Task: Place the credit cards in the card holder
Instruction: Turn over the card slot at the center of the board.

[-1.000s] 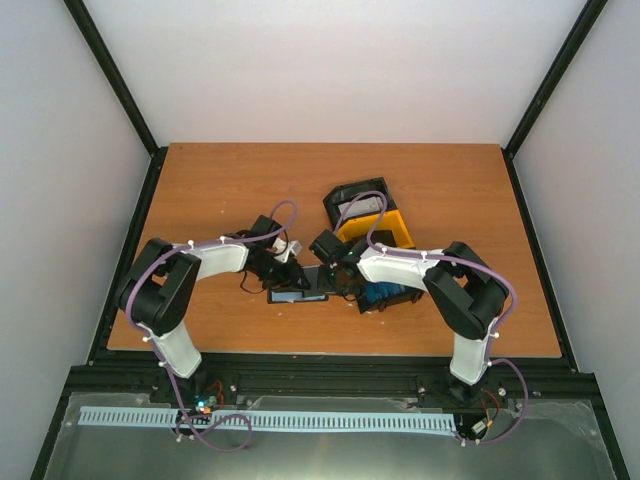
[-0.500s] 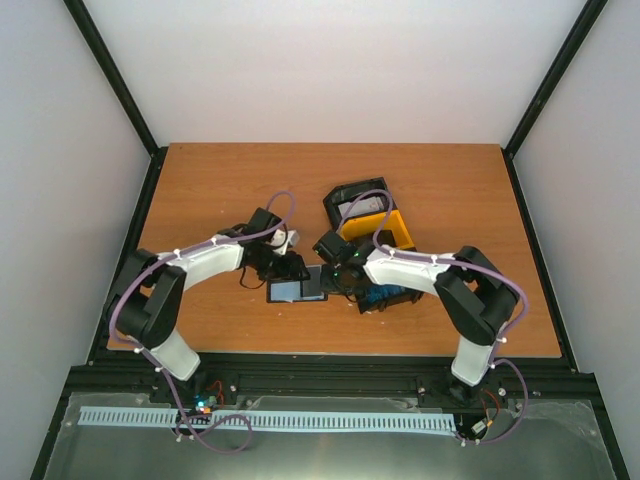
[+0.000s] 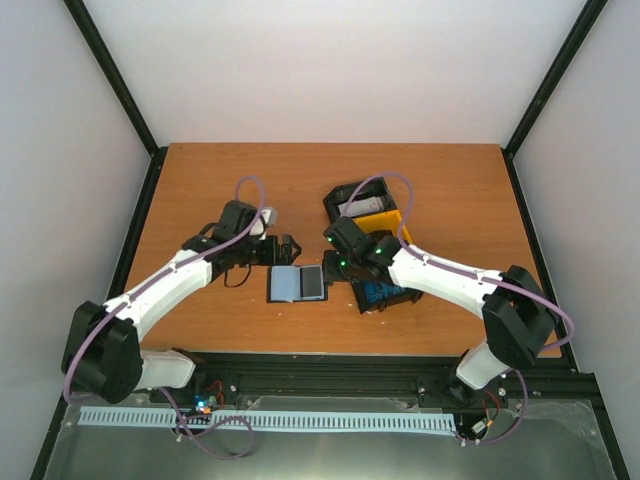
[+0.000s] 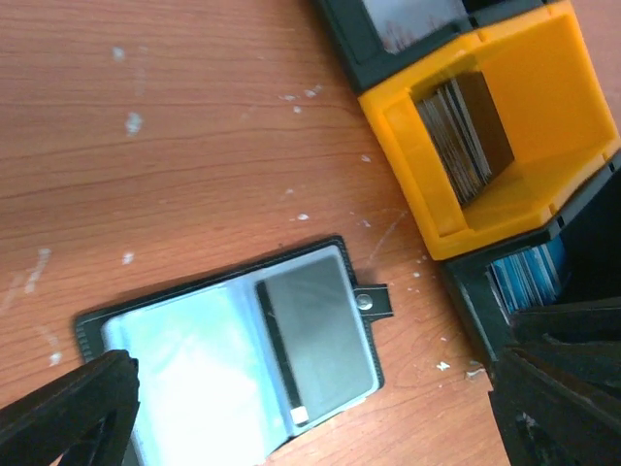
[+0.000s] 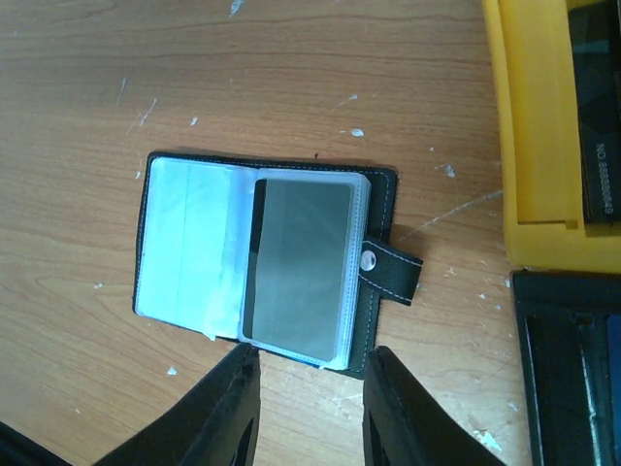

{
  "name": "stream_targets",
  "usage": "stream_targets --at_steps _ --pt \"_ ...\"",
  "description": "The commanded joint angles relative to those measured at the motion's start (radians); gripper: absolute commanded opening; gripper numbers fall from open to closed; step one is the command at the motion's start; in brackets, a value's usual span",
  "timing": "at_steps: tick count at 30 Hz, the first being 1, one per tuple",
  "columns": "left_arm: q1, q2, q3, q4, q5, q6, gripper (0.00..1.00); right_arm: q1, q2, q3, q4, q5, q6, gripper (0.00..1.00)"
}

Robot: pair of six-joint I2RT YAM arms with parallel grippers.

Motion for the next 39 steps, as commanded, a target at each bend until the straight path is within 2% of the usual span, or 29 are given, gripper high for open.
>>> stream_targets --at_steps 1,6,13,19,24,31,39 --pt "0.088 -0.071 -0.053 0.023 -0.035 -0.031 1.00 -0.008 -0.014 -0.004 0.003 -0.024 -0.085 0.32" --pt "0.178 -0.137 -0.140 0.033 0.016 -0.082 1.00 -0.015 0.030 0.032 -0.045 -0.045 -0.156 0.32" --pt "0.300 -0.177 -0.253 0.030 0.048 -0.108 1.00 -0.020 0.081 0.045 -0.078 0.014 -0.251 0.35" --pt "0.323 -0.168 -0.291 0.058 0.075 -0.139 1.00 -0.020 0.091 0.022 -0.062 0.036 -0.283 0.36" --pt "0.325 -0.135 -0.355 0.144 0.210 -0.167 0.99 -0.021 0.113 0.027 -0.052 0.059 -0.320 0.39" --pt "0.325 -0.094 -0.397 0.180 0.313 -0.143 0.93 -0.021 0.182 0.048 -0.044 0.009 -0.363 0.42" --pt "0.325 -0.008 -0.392 0.196 0.357 -0.117 0.86 -0.021 0.236 0.076 -0.043 0.000 -0.380 0.42"
